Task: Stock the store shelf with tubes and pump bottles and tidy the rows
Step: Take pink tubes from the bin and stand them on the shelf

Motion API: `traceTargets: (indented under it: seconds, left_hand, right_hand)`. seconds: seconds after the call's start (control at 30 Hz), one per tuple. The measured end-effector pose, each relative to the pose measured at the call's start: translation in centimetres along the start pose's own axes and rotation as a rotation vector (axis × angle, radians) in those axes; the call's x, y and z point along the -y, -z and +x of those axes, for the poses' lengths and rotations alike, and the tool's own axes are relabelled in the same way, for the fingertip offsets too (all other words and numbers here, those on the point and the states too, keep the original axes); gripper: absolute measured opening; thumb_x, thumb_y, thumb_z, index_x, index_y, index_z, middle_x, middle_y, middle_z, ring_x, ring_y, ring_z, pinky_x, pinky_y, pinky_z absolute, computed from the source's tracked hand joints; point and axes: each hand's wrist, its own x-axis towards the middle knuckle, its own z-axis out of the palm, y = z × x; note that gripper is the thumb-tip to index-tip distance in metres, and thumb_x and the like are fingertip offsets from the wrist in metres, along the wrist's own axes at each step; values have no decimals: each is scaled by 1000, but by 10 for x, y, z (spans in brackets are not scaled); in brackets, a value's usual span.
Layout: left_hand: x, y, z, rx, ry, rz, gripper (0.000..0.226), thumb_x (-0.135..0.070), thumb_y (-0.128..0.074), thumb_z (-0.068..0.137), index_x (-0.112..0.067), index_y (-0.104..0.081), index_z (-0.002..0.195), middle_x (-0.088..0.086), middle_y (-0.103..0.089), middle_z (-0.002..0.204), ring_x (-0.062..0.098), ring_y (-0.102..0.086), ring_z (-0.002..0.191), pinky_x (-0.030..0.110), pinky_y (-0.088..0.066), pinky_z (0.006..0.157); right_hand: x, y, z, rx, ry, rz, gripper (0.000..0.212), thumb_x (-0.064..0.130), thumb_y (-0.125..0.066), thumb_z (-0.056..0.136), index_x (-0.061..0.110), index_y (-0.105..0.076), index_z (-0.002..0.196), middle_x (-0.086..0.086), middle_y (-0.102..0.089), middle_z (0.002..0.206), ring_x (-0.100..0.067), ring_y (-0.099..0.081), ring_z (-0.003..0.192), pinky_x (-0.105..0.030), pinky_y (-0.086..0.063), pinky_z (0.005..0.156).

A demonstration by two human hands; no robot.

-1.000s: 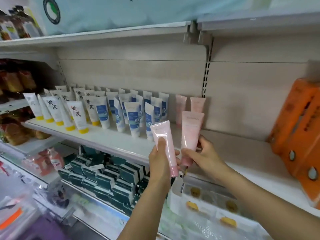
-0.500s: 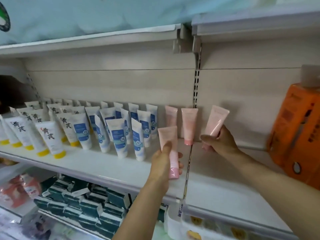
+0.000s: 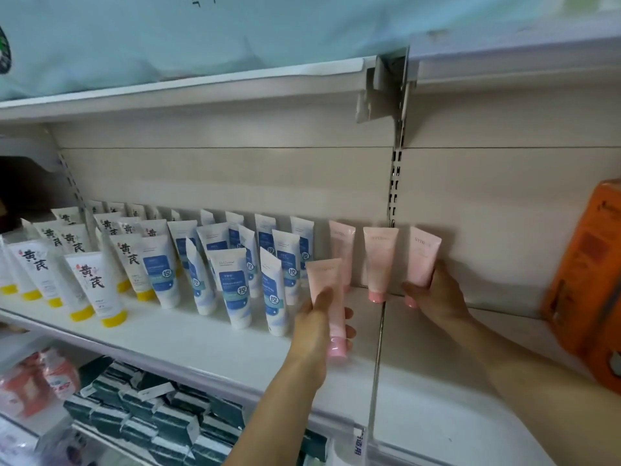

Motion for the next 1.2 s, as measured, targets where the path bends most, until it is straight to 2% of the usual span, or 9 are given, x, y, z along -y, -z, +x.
traceTargets:
  seconds: [0.33, 0.5, 0.73, 0.83, 0.9, 1.0, 1.1, 1.2]
  left_hand:
    - [6, 1, 5, 20, 4, 0, 23, -31, -49, 100, -13, -58, 109, 14, -66, 81, 23, -59, 51, 28, -48, 47]
    - [9, -1, 6, 22, 16, -1, 26, -31, -49, 99, -10, -58, 113, 13, -67, 81, 23, -60, 51, 28, -48, 46]
    - [11, -3, 10, 15, 15, -4, 27, -31, -49, 99, -10, -58, 113, 13, -68, 84, 23, -61, 56, 30, -50, 49]
    - [10, -7, 15, -2, 1, -20, 26, -23, -48, 98, -6, -55, 116, 12, -65, 84, 22, -61, 57, 30, -50, 50]
    - [9, -9, 19, -8, -10, -24, 25, -15, -48, 96, -5, -52, 119, 11, -63, 87, 22, -60, 63, 31, -51, 53]
    - [8, -11, 27, -23, -38, 42, 25, -9, -49, 93, -11, -49, 118, 8, -62, 96, 19, -62, 74, 30, -50, 57]
    - [6, -13, 31, -30, -67, 97, 21, -5, -50, 92, -12, -49, 112, 8, -61, 94, 18, -59, 77, 30, -47, 61]
    - [6, -11, 35, -16, -91, 171, 22, -4, -52, 90, -7, -52, 112, 16, -62, 96, 26, -60, 81, 29, -51, 56]
  right_hand:
    - [0, 1, -4, -54, -12, -40, 53, 21, -77, 76, 9, -50, 120, -14, -65, 116, -35, -61, 104, -35, -44, 76]
    - [-3, 5, -7, -18, -10, -65, 61, 20, -80, 70, 7, -45, 117, -13, -61, 117, -35, -59, 105, -40, -48, 80]
    - [-12, 11, -18, -34, -2, -93, 54, 29, -80, 71, 9, -39, 101, -7, -53, 99, -31, -58, 93, -38, -46, 71]
    - [-13, 16, -24, -36, -53, -118, 51, 33, -77, 74, 15, -36, 99, 1, -52, 96, -27, -55, 88, -35, -40, 69]
    - [-12, 19, -30, -58, -50, -145, 42, 33, -73, 78, 17, -38, 94, 4, -53, 87, -24, -54, 82, -34, -37, 67]
    - [-14, 19, -39, -108, 44, -84, 27, 26, -67, 81, 19, -41, 77, 6, -50, 70, -20, -47, 67, -33, -33, 60]
    - [-6, 11, -50, 10, 233, 166, 30, 16, -67, 78, 20, -40, 65, 7, -41, 60, -13, -37, 59, -32, -31, 57]
    - [17, -2, -63, 263, 290, 327, 23, 14, -78, 77, 15, -55, 76, 3, -52, 68, -8, -44, 62, -24, -37, 60]
